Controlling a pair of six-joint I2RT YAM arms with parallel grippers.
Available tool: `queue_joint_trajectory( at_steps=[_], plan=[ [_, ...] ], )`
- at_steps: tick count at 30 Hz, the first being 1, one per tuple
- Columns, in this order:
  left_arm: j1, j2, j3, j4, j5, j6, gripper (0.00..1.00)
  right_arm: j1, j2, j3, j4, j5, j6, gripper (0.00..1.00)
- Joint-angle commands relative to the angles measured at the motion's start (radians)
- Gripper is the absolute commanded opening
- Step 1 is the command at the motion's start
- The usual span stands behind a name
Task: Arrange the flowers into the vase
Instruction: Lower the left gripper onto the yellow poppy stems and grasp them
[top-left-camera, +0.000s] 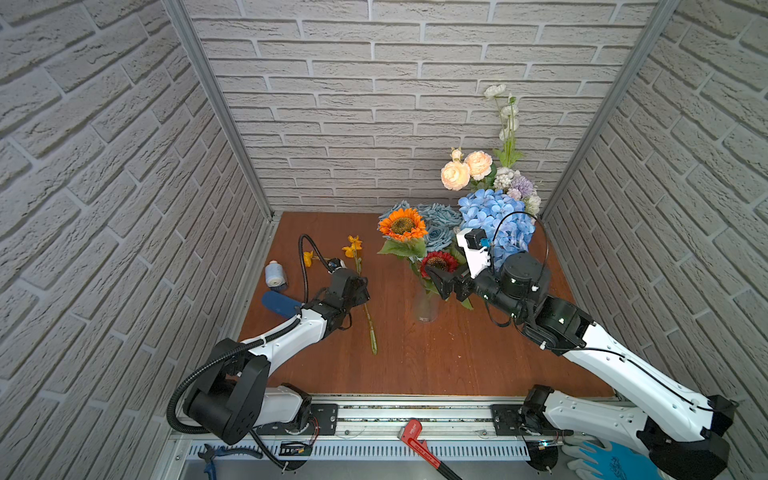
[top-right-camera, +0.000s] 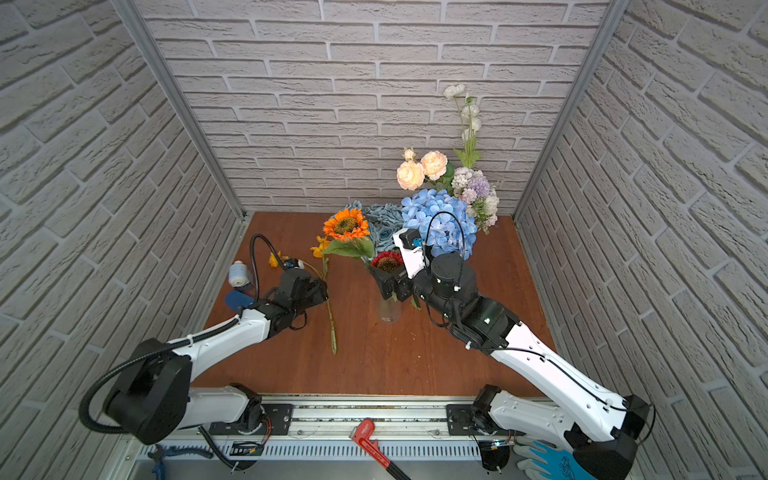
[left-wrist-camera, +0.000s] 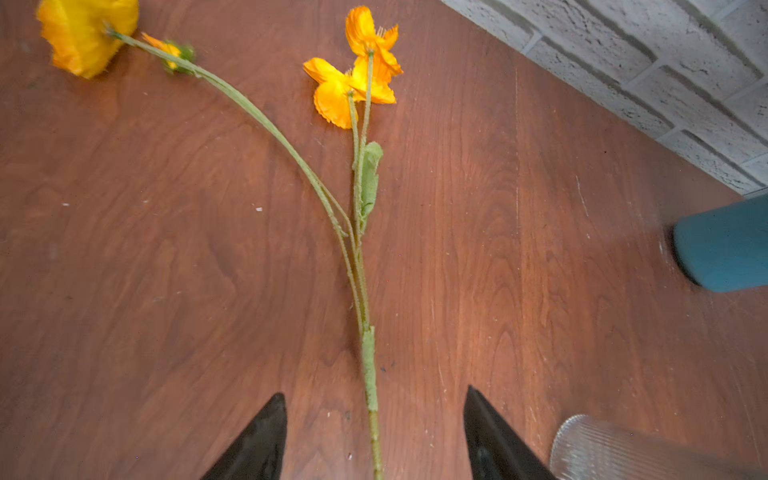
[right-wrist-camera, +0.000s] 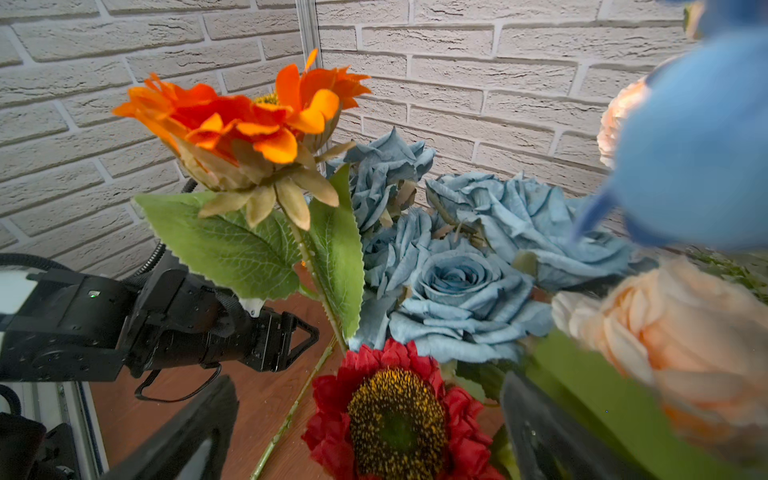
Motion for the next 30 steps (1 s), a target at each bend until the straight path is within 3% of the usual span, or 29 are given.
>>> queue_joint_trajectory(
  at_steps=[1, 8, 15, 24, 30],
  plan=[
    [0.029, 0.067, 0.058, 0.034, 0.032, -0.031, 0.65, -0.005, -0.050, -0.020, 0.031, 0.016, -0.034, 1.00],
    [0.052, 0.245, 0.179, -0.031, 0.053, -0.053, 0.50, -0.007, -0.105, -0.048, -0.005, 0.075, -0.074, 1.00],
    [0.052, 0.359, 0.218, -0.030, 0.109, -0.096, 0.43, -0.008, -0.132, -0.072, -0.005, 0.091, -0.073, 1.00],
    [0.049, 0.432, 0.224, -0.027, 0.114, -0.107, 0.41, -0.010, -0.133, -0.078, 0.007, 0.107, -0.080, 1.00],
    [0.053, 0.463, 0.231, -0.020, 0.118, -0.105, 0.21, -0.011, -0.116, -0.066, 0.009, 0.115, -0.092, 1.00]
  ],
)
